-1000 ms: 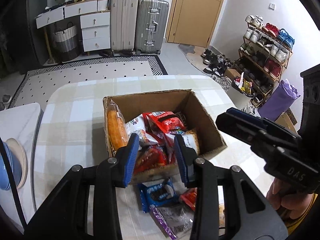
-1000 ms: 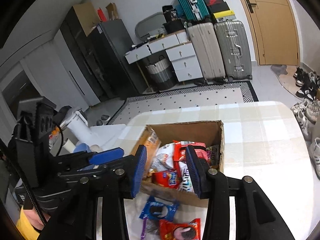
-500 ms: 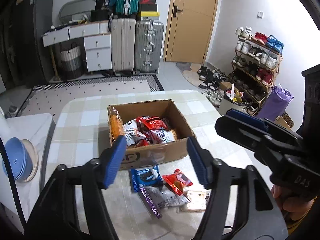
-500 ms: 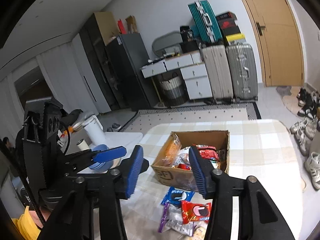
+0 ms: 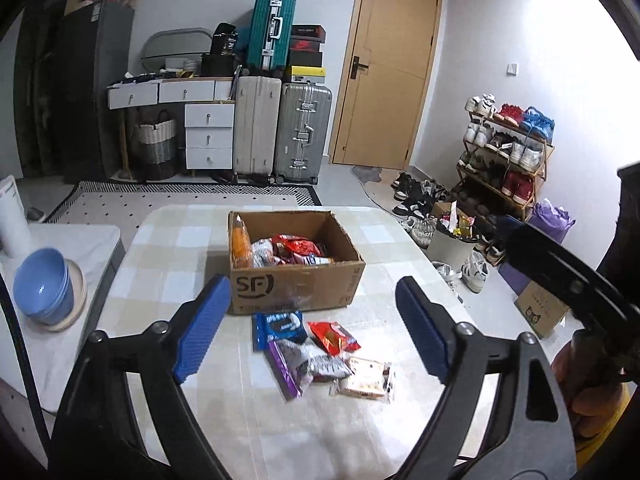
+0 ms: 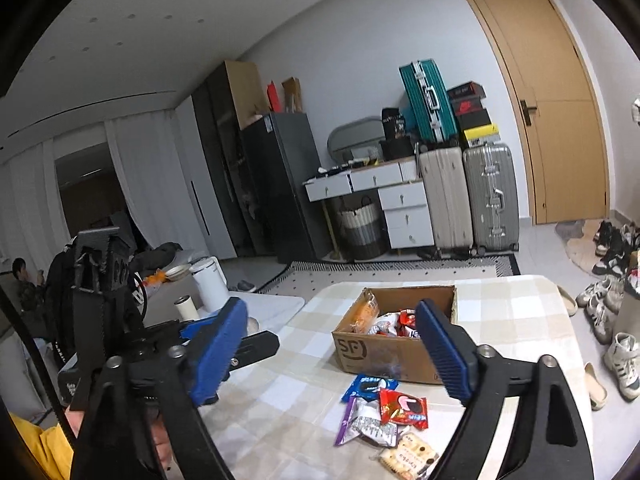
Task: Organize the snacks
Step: 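Open both tools to drop the snacks and withdraw from the box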
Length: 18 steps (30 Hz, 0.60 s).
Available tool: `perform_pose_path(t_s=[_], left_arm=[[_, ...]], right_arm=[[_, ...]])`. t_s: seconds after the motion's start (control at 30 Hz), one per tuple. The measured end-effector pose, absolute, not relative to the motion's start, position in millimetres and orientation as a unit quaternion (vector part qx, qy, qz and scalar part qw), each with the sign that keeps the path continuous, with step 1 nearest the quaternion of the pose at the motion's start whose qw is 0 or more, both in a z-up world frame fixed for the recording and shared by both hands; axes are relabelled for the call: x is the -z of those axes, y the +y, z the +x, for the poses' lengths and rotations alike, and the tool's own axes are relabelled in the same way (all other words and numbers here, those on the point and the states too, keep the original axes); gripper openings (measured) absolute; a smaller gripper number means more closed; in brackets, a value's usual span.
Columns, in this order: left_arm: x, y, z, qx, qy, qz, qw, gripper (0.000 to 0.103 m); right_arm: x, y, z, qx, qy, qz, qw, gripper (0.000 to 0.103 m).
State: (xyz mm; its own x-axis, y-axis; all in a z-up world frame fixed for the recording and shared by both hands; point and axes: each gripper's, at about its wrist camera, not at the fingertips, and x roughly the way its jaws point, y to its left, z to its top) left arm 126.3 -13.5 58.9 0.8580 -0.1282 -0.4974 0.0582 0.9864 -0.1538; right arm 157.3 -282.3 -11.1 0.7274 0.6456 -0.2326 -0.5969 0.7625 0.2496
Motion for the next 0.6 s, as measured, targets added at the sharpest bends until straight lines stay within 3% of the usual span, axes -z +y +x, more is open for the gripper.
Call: perform_pose_path(t_s=[0.13,0.3,0.37,0.6], left_arm=[[-46,-9,99,0.058,0.251,-0.074,0.964,0.086],[-19,-11,70,0.053,0.242,-0.056,0.967,0.088],[-5,-9,68,0.048,0.245,-0.061,0.966,0.102],[54,8,79,0.047,0.289,-0.104,0.951,0.102]], right_arm=[[21,-295,133,-0.337,0.136,0.093,0.927,0.102],[40,-305,115,-0.331,0.129,0.090,0.930,0.102],[48,-302,116,-0.328,0.135,0.084,0.931,0.102],[99,-299,118,-0.329,0.181,0.085,0.923,0.102]])
